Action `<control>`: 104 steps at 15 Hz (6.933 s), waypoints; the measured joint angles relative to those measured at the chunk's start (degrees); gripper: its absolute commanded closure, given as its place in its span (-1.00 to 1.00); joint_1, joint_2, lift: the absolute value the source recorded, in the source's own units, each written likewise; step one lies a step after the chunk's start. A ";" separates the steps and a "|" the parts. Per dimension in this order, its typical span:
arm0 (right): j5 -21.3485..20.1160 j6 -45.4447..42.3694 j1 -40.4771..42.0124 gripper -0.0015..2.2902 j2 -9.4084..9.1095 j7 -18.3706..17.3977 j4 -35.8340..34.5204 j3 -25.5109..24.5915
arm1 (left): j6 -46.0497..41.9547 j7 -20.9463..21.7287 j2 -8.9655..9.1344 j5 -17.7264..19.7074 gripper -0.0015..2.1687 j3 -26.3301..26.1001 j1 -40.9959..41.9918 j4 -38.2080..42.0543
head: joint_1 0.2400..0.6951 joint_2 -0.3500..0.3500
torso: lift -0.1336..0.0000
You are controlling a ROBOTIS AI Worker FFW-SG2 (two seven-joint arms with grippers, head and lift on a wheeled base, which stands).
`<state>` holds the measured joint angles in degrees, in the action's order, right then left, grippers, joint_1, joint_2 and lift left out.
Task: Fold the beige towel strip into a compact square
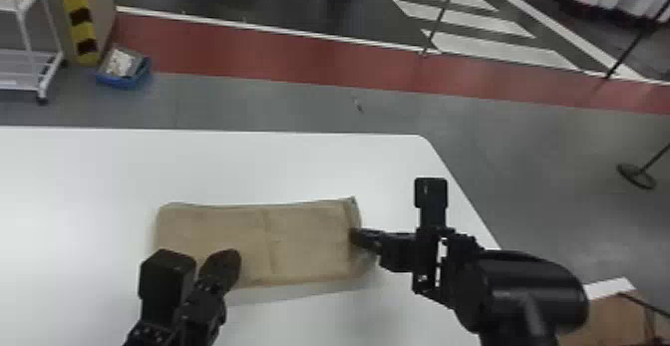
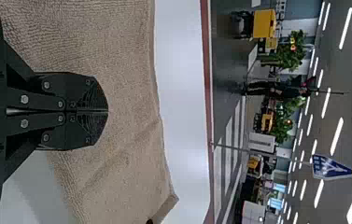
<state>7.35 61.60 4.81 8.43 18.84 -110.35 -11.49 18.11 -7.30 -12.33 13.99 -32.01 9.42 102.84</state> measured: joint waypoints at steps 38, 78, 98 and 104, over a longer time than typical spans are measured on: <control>16.09 1.03 2.77 0.06 -0.50 0.32 -14.95 -8.18 | 2.50 16.50 0.06 3.68 0.74 7.72 -3.86 -3.51 | 1.00 -0.88 | -0.85; 15.25 14.08 -9.42 0.06 -1.83 -9.36 -16.17 19.04 | 9.71 14.19 -0.65 -1.26 0.74 8.20 0.24 2.36 | 1.00 -0.14 | -0.85; 6.99 9.97 -8.82 0.06 -2.71 -9.44 -10.35 27.90 | 9.14 14.54 -0.63 -0.76 0.74 8.14 0.37 2.71 | 1.00 -0.04 | -0.85; 5.52 9.76 -10.38 -0.33 -3.22 -9.44 -6.23 31.76 | 8.77 14.40 -0.84 -0.66 0.62 8.47 0.32 3.05 | 1.00 0.05 | -0.85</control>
<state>12.86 71.36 -5.57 5.21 9.41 -116.58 20.26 26.88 7.10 -13.18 13.33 -23.55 9.74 105.89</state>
